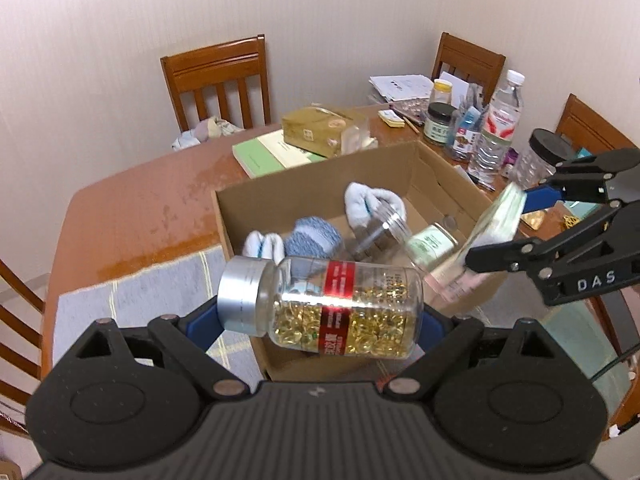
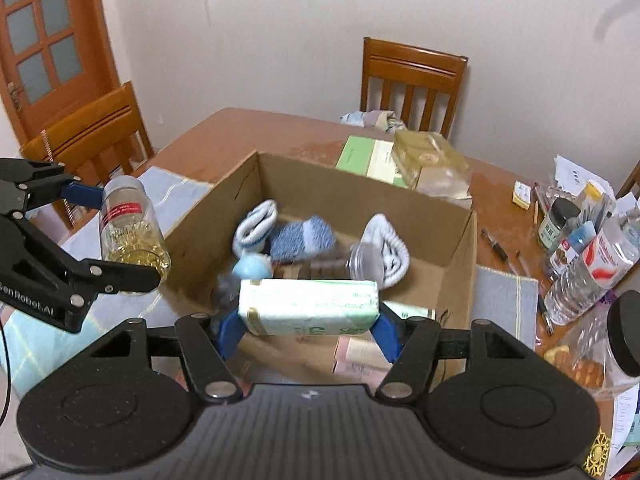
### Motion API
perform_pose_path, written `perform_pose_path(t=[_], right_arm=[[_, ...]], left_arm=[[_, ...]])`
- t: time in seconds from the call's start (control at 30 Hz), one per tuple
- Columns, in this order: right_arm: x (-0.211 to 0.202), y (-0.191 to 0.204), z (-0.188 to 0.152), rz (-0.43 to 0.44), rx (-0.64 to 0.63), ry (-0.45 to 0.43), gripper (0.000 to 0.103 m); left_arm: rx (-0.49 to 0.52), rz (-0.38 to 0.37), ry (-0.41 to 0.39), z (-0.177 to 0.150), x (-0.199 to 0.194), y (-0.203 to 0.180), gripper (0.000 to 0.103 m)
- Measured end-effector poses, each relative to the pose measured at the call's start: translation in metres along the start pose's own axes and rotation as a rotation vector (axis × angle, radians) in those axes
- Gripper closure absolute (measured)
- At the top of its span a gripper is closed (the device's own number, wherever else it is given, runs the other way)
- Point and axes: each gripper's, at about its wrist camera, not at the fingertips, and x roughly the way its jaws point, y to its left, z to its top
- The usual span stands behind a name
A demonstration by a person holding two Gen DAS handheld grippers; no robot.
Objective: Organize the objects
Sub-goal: 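Carry the gold jar and green-white pack into the cardboard box and open both tools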
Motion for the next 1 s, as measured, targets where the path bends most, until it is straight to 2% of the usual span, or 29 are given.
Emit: perform_pose_path(t=[0.03, 0.07, 0.1, 0.17, 0.5, 0.67, 0.8, 1.0], right_arm=[[0.003, 0.000, 0.002, -0.001, 0.009, -0.004, 0.014], [0.005, -0.001, 0.004, 0.001, 0.018, -0.007, 0.006], [0.006, -0.001, 0.004, 0.011, 0.029, -0.021, 0.005], [0.008, -0.002, 0.004, 0.031, 0.038, -0.025, 0.004], [0.011, -0.021, -0.007, -0.002, 0.096, 0.001, 0.001], [0.012, -0.030, -0.012, -0.014, 0.136, 0.009, 0.000], [0.014, -0.032, -0.017, -0.019, 0.152, 0.015, 0.000], [0.014, -0.026, -0.028, -0.053, 0.102, 0.009, 0.000]], left_arm=[[-0.001, 0.004, -0.002, 0.003, 0.002, 0.001, 0.010], [-0.001, 0.006, -0.002, 0.005, 0.004, 0.002, 0.010], [0.002, 0.004, -0.003, 0.008, 0.006, 0.002, 0.010], [0.007, 0.000, -0.006, 0.011, 0.011, 0.003, 0.010], [0.058, -0.002, 0.042, 0.021, 0.044, -0.003, 0.009], [0.089, 0.077, 0.067, 0.018, 0.058, -0.006, 0.004], [0.073, 0.053, 0.071, 0.013, 0.057, -0.004, 0.004], [0.024, 0.041, 0.065, 0.005, 0.050, -0.002, 0.004]])
